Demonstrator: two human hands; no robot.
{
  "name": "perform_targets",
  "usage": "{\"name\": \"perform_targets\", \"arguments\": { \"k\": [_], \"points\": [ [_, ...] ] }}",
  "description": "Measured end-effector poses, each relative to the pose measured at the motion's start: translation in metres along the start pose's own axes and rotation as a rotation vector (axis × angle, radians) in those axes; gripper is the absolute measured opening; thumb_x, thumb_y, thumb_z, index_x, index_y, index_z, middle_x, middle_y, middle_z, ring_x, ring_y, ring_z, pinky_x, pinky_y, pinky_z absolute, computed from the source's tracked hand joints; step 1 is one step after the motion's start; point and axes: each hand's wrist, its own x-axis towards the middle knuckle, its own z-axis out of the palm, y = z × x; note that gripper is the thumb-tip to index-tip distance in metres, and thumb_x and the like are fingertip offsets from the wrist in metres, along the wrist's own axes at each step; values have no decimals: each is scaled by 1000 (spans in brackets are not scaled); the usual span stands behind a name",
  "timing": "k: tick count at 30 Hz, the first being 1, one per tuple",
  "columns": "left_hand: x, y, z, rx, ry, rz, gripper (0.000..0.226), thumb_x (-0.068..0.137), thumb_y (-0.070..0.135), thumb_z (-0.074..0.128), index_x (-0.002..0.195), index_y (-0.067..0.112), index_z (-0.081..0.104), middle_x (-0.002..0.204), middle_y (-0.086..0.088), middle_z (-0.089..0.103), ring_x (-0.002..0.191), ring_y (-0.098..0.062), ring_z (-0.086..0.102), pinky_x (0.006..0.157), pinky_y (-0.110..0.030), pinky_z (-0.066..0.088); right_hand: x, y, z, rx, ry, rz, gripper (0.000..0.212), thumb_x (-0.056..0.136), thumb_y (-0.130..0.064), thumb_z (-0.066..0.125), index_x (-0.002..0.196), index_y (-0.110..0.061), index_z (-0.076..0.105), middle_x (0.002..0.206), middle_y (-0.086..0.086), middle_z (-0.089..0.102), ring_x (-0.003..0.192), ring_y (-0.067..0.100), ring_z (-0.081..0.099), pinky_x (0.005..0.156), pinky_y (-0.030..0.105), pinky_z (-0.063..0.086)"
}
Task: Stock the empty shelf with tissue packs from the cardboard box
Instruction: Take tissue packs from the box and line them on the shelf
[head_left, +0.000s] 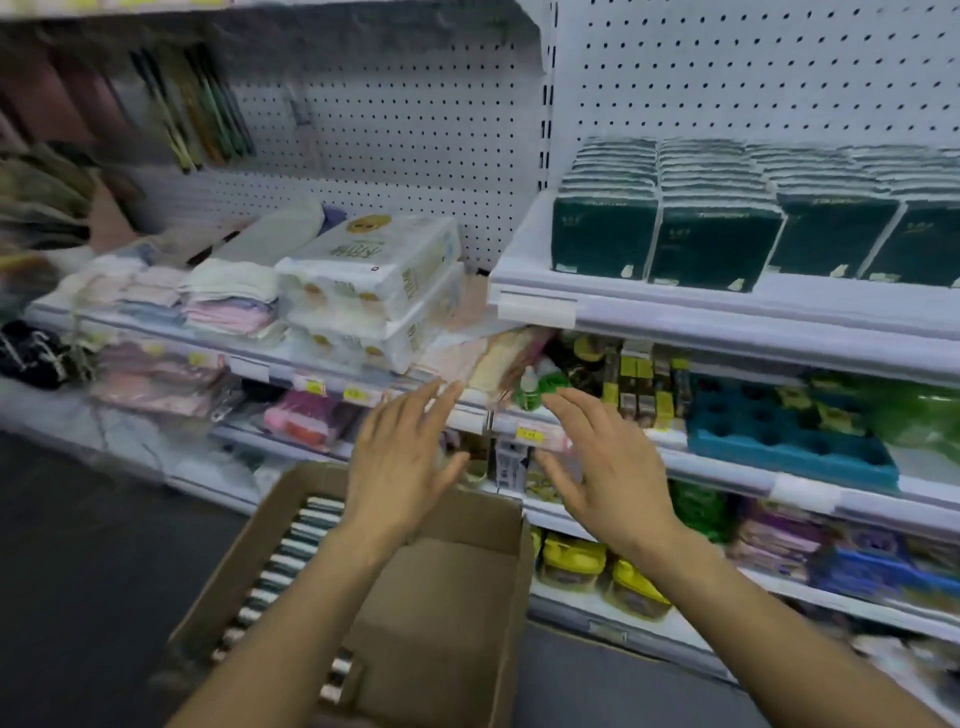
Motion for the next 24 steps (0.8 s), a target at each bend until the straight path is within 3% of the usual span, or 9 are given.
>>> {"name": "perform_targets", "arguments": {
  "k": [6,8,12,18,24],
  "points": [
    [-66,-93,35,-40,-215,-170,77,78,39,78,144,16,46,124,-9,63,110,-32,61,94,-45,49,-8,-51,93,84,-248,48,40,87,-33,64,125,-20,58,122,2,60,107,27,61,76,42,55],
    [-82,-129,53,-93,-309,-204,77,82,38,75,147,15,41,125,-12,61,113,-36,59,99,-48,48,-5,-70,128,87,-375,89,41,89,-35,61,127,-21,57,123,2,59,109,26,59,80,41,53],
    [-108,-193,94,-195,-490,-278,77,90,36,66,154,15,28,139,-14,52,119,-36,55,93,-44,50,0,-104,199,113,-564,169,43,93,-37,55,134,-22,53,133,3,52,121,26,51,91,40,48],
    [-134,-261,171,-225,-689,-285,72,95,37,58,155,25,19,147,-5,43,124,-27,50,88,-37,47,-1,-129,303,93,-779,287,45,96,-39,49,138,-29,38,135,-1,46,108,20,54,76,37,52],
    [-158,-289,243,-257,-771,-194,72,92,34,61,154,19,27,135,-9,54,118,-29,52,96,-36,41,3,-127,389,47,-914,314,58,96,-30,53,147,-19,28,144,6,36,123,27,44,90,40,46]
  ]
}}
